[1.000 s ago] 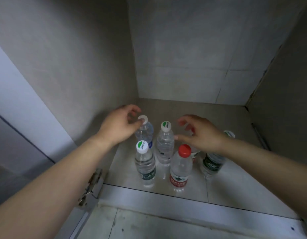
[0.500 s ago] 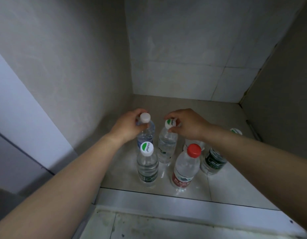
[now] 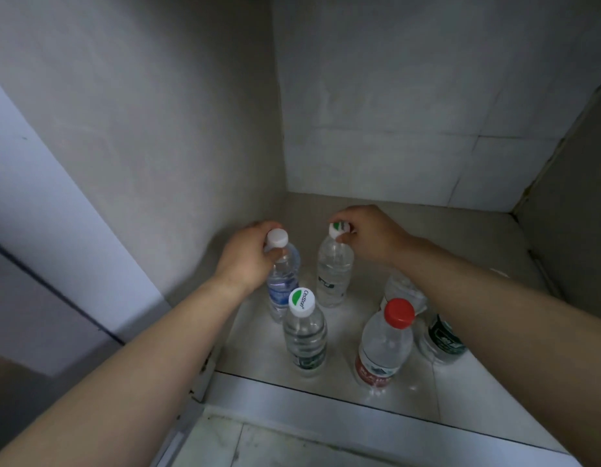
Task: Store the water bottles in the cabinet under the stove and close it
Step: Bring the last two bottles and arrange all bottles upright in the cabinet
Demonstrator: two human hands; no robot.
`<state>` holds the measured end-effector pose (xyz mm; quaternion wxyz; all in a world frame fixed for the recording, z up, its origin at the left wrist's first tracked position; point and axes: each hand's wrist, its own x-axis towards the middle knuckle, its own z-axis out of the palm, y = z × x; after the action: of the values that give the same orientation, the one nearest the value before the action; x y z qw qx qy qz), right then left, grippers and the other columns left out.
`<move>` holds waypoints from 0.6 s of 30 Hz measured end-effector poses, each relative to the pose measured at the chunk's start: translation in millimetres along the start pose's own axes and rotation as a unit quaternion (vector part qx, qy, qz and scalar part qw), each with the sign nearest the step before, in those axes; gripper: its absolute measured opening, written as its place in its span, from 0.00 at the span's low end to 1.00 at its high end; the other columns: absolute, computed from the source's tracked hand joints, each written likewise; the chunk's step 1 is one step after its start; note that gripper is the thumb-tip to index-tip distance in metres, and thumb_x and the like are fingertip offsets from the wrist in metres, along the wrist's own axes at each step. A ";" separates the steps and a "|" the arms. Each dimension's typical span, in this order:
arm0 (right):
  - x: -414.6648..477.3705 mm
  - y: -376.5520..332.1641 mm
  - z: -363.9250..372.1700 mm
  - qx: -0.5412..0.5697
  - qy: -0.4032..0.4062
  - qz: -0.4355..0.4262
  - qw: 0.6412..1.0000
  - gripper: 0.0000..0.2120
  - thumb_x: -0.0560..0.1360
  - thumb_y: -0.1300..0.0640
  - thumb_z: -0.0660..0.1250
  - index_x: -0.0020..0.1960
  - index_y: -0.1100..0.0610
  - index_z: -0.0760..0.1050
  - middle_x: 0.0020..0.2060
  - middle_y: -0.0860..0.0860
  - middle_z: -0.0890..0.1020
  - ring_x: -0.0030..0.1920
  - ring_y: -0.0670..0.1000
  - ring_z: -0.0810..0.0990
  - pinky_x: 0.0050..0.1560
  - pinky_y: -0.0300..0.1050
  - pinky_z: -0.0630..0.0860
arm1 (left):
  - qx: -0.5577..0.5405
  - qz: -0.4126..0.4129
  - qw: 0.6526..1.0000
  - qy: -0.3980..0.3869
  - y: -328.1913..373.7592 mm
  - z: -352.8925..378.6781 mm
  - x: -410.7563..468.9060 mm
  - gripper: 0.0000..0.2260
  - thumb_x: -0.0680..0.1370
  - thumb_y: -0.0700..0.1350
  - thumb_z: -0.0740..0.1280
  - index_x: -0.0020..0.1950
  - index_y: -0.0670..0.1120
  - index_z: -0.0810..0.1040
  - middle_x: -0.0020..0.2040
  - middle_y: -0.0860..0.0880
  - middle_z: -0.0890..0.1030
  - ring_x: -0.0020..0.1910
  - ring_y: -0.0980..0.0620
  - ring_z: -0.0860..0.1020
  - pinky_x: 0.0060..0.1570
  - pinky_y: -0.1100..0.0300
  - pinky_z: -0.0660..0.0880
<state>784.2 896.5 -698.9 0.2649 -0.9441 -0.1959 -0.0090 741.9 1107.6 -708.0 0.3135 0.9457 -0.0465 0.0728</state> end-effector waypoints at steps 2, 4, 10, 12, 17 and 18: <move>4.3 -2.4 3.6 0.007 0.001 -0.002 1.000 0.18 0.71 0.62 0.70 0.61 0.59 0.77 0.57 0.57 0.80 0.56 0.55 0.78 0.49 0.33 0.63 | 0.004 -0.005 1.000 -0.001 -0.7 0.7 -0.5 0.12 0.72 0.41 0.69 0.55 0.47 0.78 0.54 0.44 0.80 0.52 0.44 0.77 0.49 0.58 0.70; 6.2 -4.8 3.2 0.004 -0.005 -0.006 1.000 0.18 0.71 0.61 0.70 0.60 0.57 0.77 0.57 0.57 0.80 0.56 0.55 0.78 0.50 0.34 0.65 | 0.004 -0.010 1.000 -0.015 3.2 -0.3 -1.7 0.11 0.71 0.41 0.70 0.53 0.48 0.77 0.53 0.45 0.80 0.50 0.45 0.77 0.48 0.59 0.70; -29.4 6.3 -38.0 -0.023 -0.003 -0.028 0.999 0.22 0.72 0.54 0.70 0.64 0.57 0.74 0.59 0.54 0.79 0.54 0.52 0.78 0.49 0.34 0.65 | 0.016 -0.037 0.998 -0.051 7.4 -1.3 -6.9 0.21 0.71 0.46 0.72 0.62 0.46 0.72 0.58 0.44 0.78 0.56 0.44 0.76 0.52 0.57 0.70; -54.4 21.0 -62.4 -0.020 0.023 0.004 1.000 0.21 0.72 0.52 0.70 0.63 0.56 0.74 0.57 0.53 0.80 0.49 0.49 0.77 0.46 0.33 0.66 | 0.053 -0.020 0.998 -0.035 18.7 -5.0 -10.8 0.26 0.71 0.48 0.72 0.67 0.45 0.69 0.63 0.42 0.73 0.60 0.42 0.73 0.56 0.57 0.68; -113.6 57.7 -86.0 -0.082 -0.022 0.076 0.993 0.19 0.71 0.49 0.70 0.60 0.53 0.76 0.53 0.52 0.80 0.44 0.46 0.74 0.43 0.33 0.67 | 0.051 0.061 0.997 -0.017 68.3 -14.1 -28.6 0.23 0.73 0.51 0.69 0.66 0.49 0.71 0.64 0.46 0.73 0.61 0.46 0.73 0.56 0.60 0.67; -122.5 61.5 -87.3 -0.094 -0.030 0.091 0.991 0.20 0.70 0.48 0.71 0.60 0.53 0.76 0.54 0.52 0.79 0.45 0.47 0.74 0.45 0.36 0.68 | 0.047 0.066 0.996 -0.042 75.9 -11.8 -32.5 0.21 0.74 0.52 0.69 0.65 0.50 0.72 0.62 0.47 0.75 0.60 0.47 0.74 0.53 0.61 0.67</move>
<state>701.7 759.6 -669.2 0.1684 -0.9786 -0.1155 0.0249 698.5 1055.4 -659.6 0.2613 0.9563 -0.1189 0.0559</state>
